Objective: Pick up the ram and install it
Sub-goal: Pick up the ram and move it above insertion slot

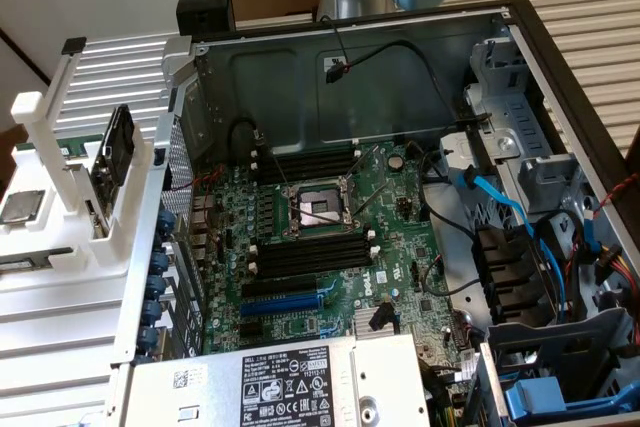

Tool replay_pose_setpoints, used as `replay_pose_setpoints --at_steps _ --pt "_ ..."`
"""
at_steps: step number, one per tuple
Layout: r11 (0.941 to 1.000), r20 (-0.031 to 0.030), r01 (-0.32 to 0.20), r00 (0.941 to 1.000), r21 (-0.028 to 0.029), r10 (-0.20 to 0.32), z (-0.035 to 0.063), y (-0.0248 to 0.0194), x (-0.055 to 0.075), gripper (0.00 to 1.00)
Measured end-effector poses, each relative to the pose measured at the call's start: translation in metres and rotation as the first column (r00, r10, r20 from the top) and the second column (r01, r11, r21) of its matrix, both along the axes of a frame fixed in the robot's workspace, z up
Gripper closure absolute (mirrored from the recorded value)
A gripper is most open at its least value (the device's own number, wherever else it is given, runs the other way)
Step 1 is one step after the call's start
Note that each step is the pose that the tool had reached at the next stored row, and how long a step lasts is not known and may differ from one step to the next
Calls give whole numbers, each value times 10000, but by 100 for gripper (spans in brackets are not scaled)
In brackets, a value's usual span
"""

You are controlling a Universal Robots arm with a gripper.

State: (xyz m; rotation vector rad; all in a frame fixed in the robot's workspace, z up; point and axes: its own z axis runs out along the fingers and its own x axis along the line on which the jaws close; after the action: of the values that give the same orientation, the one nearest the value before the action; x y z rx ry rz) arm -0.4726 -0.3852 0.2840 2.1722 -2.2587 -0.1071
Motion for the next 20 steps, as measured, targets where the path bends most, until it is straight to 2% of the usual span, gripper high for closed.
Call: replay_pose_setpoints --at_steps 12,13,16,20 --pt "9997 -1 -263 9997 9 263 -219 -158 8 89" --pt "9996 1 -275 9996 11 275 -238 -168 14 82" --pt "9995 -1 -310 9995 12 310 -292 -191 37 82" --pt "9994 2 -333 9994 13 333 -367 -192 110 80"
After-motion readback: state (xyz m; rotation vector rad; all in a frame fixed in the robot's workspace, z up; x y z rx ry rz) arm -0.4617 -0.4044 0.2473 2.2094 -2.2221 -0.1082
